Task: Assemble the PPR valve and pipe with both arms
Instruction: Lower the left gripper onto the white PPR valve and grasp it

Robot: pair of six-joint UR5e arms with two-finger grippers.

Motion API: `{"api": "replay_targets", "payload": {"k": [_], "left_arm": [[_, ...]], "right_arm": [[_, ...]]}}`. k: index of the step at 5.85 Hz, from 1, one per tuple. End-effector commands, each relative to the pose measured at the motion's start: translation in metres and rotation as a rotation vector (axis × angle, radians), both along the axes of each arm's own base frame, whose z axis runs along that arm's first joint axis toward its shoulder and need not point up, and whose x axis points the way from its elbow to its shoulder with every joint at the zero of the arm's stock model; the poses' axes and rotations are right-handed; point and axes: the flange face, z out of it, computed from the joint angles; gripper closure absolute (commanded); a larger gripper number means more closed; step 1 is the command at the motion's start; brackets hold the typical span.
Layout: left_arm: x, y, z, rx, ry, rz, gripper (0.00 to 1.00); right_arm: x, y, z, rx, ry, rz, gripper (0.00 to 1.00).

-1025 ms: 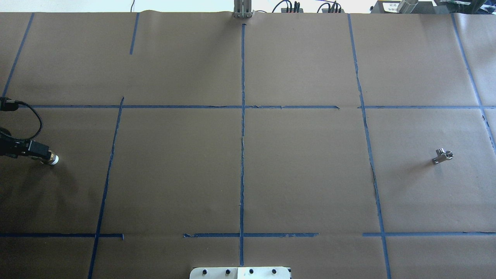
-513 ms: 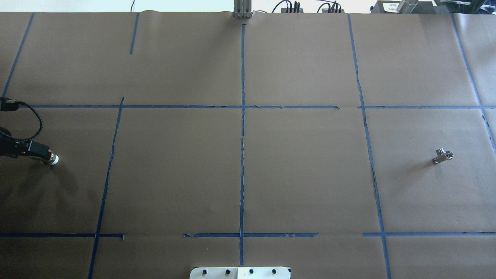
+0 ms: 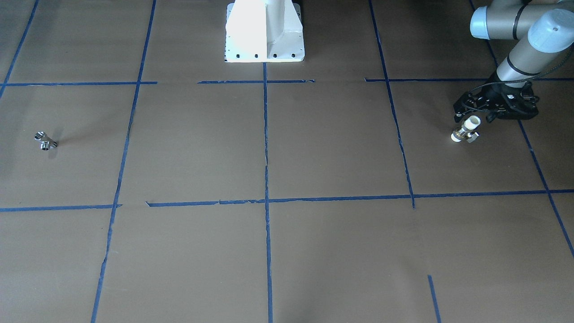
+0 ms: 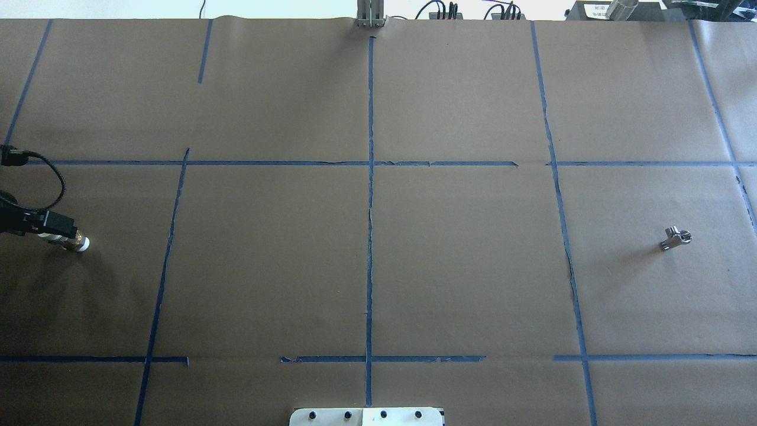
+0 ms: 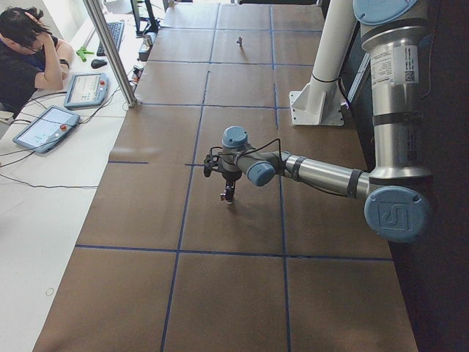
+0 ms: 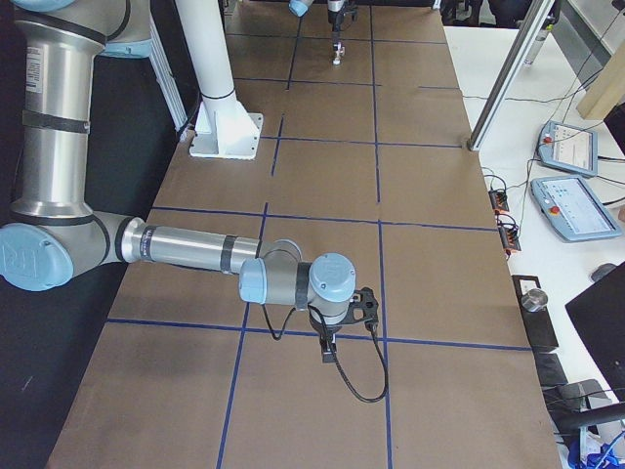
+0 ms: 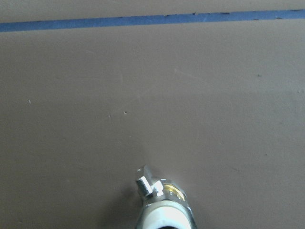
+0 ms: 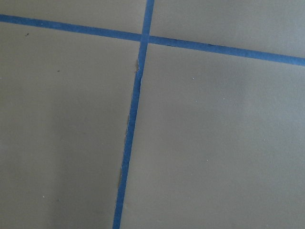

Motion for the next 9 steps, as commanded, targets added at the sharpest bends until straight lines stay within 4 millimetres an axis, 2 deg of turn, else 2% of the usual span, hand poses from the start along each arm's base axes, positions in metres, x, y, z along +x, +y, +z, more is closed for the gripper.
{"api": "replay_targets", "payload": {"k": [1, 2, 3, 4, 5, 6, 7, 8, 9], "left_arm": [[0.0, -0.001, 0.0, 0.0, 0.0, -0.002, 0.4], [0.001, -0.001, -0.001, -0.001, 0.003, -0.001, 0.47], [0.001, 0.0, -0.003, 0.0, 0.008, 0.002, 0.48], [-0.002, 0.0, -0.009, 0.003, 0.015, -0.002, 0.6], [-0.001, -0.001, -0.007, 0.0, 0.013, -0.002, 0.85], [-0.003, -0.001, -0.01, 0.002, 0.014, -0.005, 0.94], [-0.005, -0.002, -0.014, 0.008, 0.018, -0.012, 0.99], [-0.006, -0.001, -0.023, 0.018, 0.03, -0.016, 1.0], [-0.006, 0.0, -0.046, 0.038, 0.051, -0.022, 1.0]], "right_arm": [[0.0, 0.0, -0.002, 0.003, -0.002, 0.001, 0.0], [-0.001, 0.0, -0.004, 0.005, -0.011, 0.001, 0.0], [-0.001, 0.0, -0.003, 0.002, -0.011, 0.002, 0.0], [-0.001, 0.0, -0.004, 0.003, -0.017, 0.004, 0.0], [-0.001, 0.0, -0.004, 0.003, -0.019, 0.004, 0.0], [-0.002, -0.001, -0.006, 0.004, -0.031, 0.004, 0.0], [-0.002, -0.001, -0.006, 0.004, -0.034, 0.004, 0.0], [-0.002, -0.001, -0.006, 0.004, -0.034, 0.004, 0.0], [-0.002, -0.001, -0.005, 0.003, -0.034, 0.004, 0.0]]}}
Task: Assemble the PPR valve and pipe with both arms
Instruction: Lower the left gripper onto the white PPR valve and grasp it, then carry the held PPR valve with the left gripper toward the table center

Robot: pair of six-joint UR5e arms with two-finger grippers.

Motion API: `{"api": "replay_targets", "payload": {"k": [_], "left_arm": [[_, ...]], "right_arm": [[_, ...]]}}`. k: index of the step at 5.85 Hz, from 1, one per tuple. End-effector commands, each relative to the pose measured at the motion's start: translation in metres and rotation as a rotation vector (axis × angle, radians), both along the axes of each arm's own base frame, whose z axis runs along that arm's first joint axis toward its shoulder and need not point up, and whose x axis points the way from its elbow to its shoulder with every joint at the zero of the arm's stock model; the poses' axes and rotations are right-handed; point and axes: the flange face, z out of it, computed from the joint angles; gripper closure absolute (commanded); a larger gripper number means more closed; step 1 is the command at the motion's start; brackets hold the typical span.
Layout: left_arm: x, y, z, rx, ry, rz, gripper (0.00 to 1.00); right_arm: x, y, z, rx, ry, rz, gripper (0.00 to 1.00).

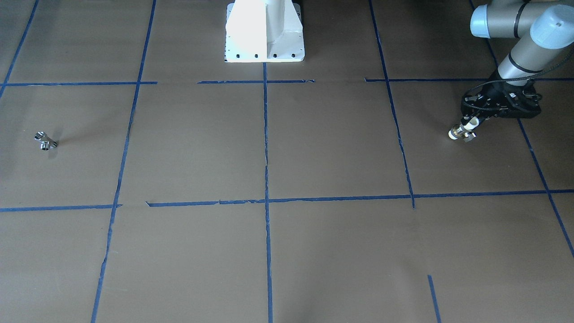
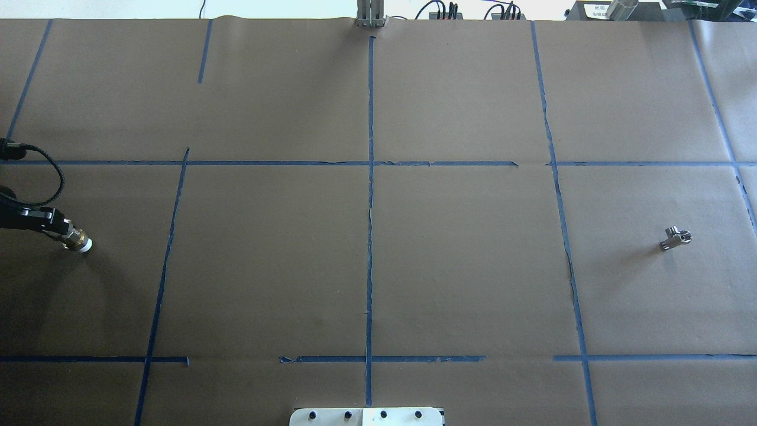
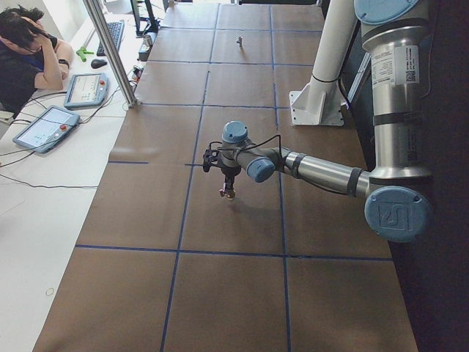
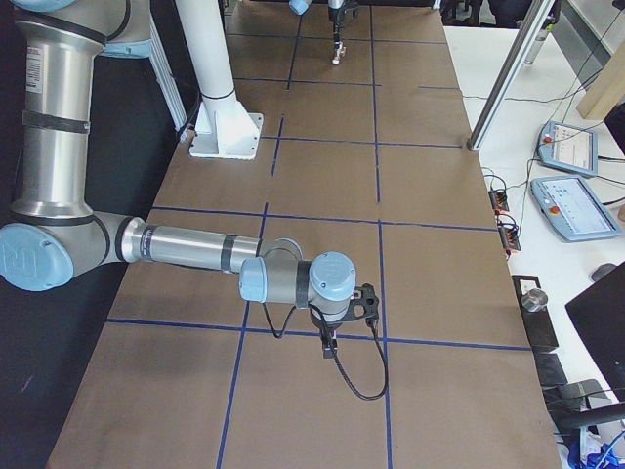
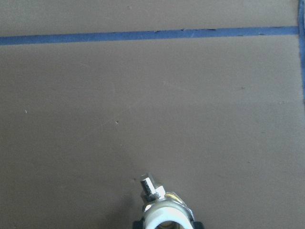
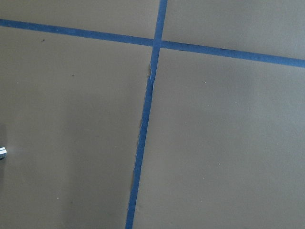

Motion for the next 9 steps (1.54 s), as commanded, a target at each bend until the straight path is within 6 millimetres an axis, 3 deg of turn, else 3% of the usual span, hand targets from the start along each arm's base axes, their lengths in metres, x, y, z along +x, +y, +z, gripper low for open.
{"api": "replay_targets", "payload": {"k": [1, 2, 3, 5, 7, 8, 9], "left_arm": [[0.016, -0.022, -0.081, -0.031, 0.038, -0.067, 1.0], [0.05, -0.053, -0.167, -0.045, 0.062, -0.089, 1.0], [0.088, -0.06, -0.237, -0.03, 0.111, -0.1, 1.0], [0.196, -0.035, -0.335, -0.114, 0.173, -0.237, 1.0], [0.275, -0.031, -0.381, -0.172, 0.179, -0.314, 1.0], [0.31, -0.024, -0.395, -0.186, 0.152, -0.329, 1.0], [0.346, -0.01, -0.397, -0.175, 0.122, -0.349, 1.0]], "right_arm": [[0.0, 0.0, 0.0, 0.0, 0.0, 0.0, 0.0], [0.0, 0.0, 0.0, -0.001, -0.002, 0.0, 0.0], [0.0, 0.0, 0.001, -0.002, 0.0, 0.001, 0.0], [0.0, 0.0, 0.002, -0.007, 0.0, 0.001, 0.0], [-0.001, -0.001, 0.002, -0.007, 0.0, -0.002, 0.0], [-0.001, -0.001, 0.002, -0.007, 0.0, -0.002, 0.0], [-0.001, -0.001, 0.002, -0.007, 0.0, -0.002, 0.0]]}}
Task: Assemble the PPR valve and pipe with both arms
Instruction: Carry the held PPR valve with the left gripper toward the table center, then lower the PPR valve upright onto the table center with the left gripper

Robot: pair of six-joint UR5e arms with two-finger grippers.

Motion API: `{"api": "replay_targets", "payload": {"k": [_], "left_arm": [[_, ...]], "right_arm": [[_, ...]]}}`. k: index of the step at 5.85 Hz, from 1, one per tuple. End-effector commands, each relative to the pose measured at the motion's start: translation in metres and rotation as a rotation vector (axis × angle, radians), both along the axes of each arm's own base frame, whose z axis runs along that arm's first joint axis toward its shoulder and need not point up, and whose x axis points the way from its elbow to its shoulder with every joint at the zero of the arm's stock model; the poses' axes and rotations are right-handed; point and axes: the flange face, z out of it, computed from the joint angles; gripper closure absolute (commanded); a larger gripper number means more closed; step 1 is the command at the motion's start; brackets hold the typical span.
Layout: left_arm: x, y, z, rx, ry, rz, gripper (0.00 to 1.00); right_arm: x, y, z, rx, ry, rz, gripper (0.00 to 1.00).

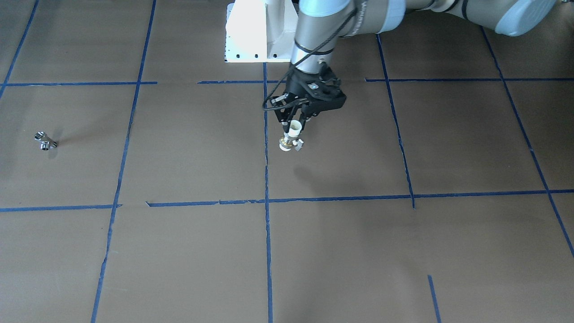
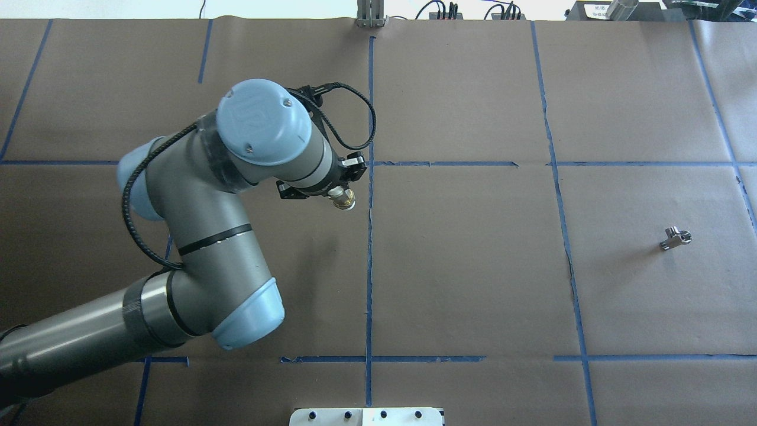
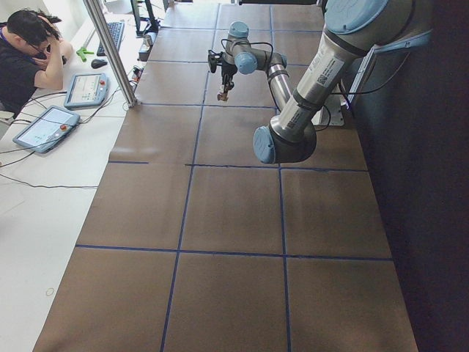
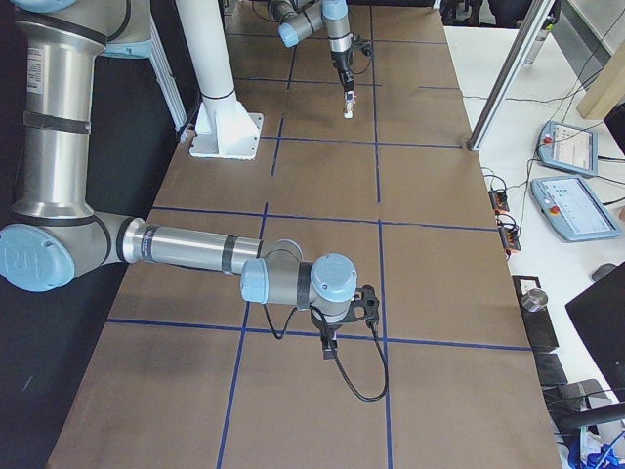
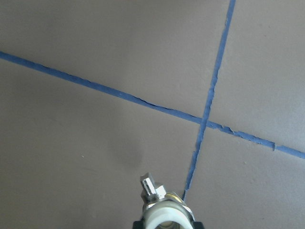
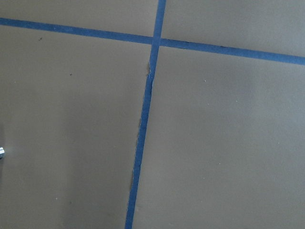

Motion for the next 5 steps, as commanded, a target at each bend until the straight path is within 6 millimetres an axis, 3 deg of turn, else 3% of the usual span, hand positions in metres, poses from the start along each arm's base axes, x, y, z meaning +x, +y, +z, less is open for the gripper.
{"api": "replay_targets", "payload": {"k": [1, 2, 5], "left_arm": [[0.057, 0.031, 0.007, 0.019, -0.069, -0.017, 1.0], [0.068, 0.031, 0.014, 0.014, -0.09, -0.016, 1.0], [0.072, 0.032, 0.011, 0.014, -0.09, -0.009, 1.0]], "right_arm": [[0.001, 0.0, 0.0, 0.0, -0.005, 0.003, 0.0], [0.0, 0.0, 0.0, 0.0, -0.006, 0.0, 0.0], [0.0, 0.0, 0.0, -0.002, -0.006, 0.0, 0.0]]}}
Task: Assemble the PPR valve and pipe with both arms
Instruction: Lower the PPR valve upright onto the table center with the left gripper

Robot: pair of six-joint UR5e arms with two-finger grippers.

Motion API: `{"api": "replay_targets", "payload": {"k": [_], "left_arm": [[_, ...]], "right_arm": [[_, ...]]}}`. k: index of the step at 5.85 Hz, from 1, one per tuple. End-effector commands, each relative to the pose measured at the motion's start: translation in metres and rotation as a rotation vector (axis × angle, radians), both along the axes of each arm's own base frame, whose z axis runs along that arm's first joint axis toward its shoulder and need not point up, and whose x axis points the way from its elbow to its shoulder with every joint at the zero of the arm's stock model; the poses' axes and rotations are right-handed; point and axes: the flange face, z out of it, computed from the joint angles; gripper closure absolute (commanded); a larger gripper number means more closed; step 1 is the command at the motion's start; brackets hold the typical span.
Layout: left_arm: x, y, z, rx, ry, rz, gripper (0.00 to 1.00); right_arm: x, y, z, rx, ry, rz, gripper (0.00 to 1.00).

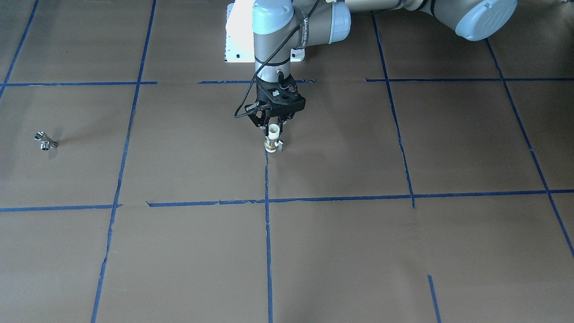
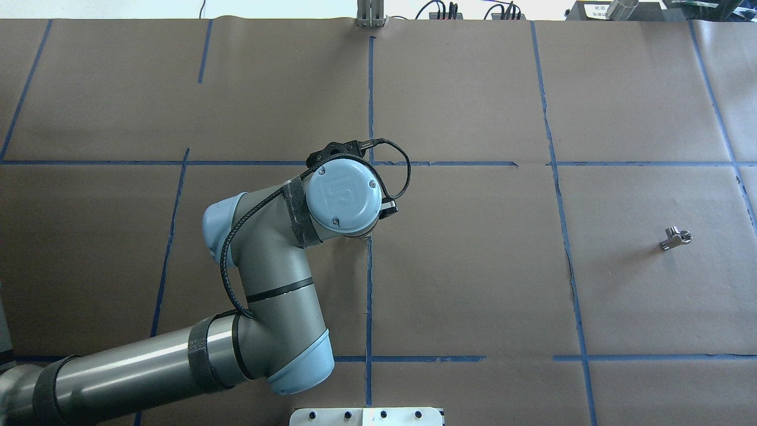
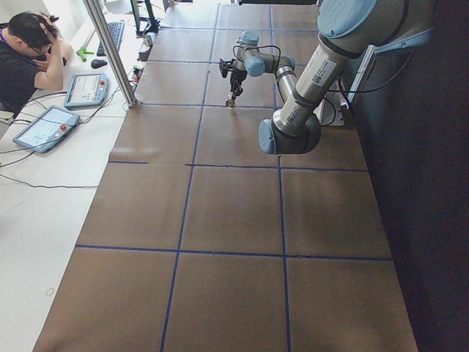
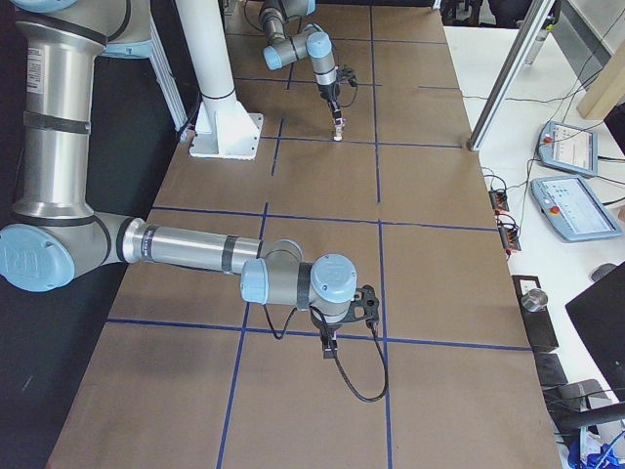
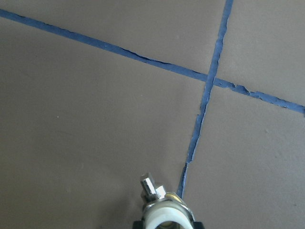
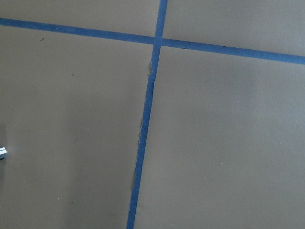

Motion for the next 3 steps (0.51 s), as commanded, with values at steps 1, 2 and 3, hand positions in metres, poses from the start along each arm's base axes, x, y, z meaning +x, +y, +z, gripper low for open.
{"api": "replay_targets", "payload": {"k": [1, 2, 3], "left_arm": [[0.0014, 0.0005, -0.0039, -0.001, 0.005, 0.006, 1.0], [0.002, 0.0016, -0.0061, -0.001, 0.008, 0.008, 0.97], [0.0043, 0.0043, -0.0055, -0.003, 0.008, 0.013, 0.87]], "right_arm": [[0.0, 0.0008, 0.0008, -0.002, 0.0, 0.0, 0.0], [0.0, 0.0013, 0.0025, -0.006, 0.0, 0.0, 0.0], [0.0001, 0.0016, 0.0041, -0.01, 0.001, 0.0, 0.0]]}}
